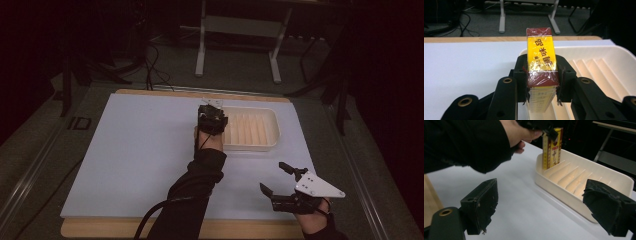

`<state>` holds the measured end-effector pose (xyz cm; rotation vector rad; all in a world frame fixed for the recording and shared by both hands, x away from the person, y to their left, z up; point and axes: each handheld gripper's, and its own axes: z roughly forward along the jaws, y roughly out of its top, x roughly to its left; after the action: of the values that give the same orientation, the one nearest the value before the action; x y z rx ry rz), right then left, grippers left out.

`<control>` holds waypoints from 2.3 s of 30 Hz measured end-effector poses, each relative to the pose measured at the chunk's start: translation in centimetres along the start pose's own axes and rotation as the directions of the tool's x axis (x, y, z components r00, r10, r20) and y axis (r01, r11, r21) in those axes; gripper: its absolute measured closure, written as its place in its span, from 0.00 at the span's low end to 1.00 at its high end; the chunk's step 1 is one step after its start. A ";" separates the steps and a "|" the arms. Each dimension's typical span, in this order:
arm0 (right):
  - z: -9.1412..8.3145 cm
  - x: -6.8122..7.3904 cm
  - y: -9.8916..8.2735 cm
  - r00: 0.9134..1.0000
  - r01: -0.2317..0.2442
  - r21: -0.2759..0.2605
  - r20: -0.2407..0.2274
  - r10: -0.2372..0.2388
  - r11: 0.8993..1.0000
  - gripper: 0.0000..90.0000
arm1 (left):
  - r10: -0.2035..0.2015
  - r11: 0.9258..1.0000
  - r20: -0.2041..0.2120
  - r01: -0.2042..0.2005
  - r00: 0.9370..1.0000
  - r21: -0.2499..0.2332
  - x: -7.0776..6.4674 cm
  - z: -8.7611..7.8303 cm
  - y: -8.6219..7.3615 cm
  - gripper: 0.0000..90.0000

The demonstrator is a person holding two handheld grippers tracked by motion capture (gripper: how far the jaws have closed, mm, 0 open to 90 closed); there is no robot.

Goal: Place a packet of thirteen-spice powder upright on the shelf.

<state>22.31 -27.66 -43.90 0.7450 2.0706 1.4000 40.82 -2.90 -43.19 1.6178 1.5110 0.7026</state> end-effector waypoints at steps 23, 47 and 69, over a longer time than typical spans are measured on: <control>0.4 -0.3 -0.4 1.000 -0.018 0.022 -0.010 0.018 1.000 0.14 | 0.026 0.999 -0.043 -0.025 0.999 0.037 -0.9 2.4 -2.1 0.75; 0.7 -0.4 -0.3 0.999 -0.034 0.023 -0.023 0.035 0.999 0.15 | 0.121 0.990 0.145 -0.130 0.982 0.049 -1.2 -1.0 0.2 0.25; 1.1 -0.2 -0.3 0.998 -0.043 0.040 -0.036 0.044 0.998 0.15 | 0.257 0.966 0.425 -0.235 0.868 -0.105 1.5 -7.1 -1.3 0.01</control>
<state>23.22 -27.19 -44.55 0.7906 2.1275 1.4100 34.44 -0.25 -40.74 1.8038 0.9663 0.4623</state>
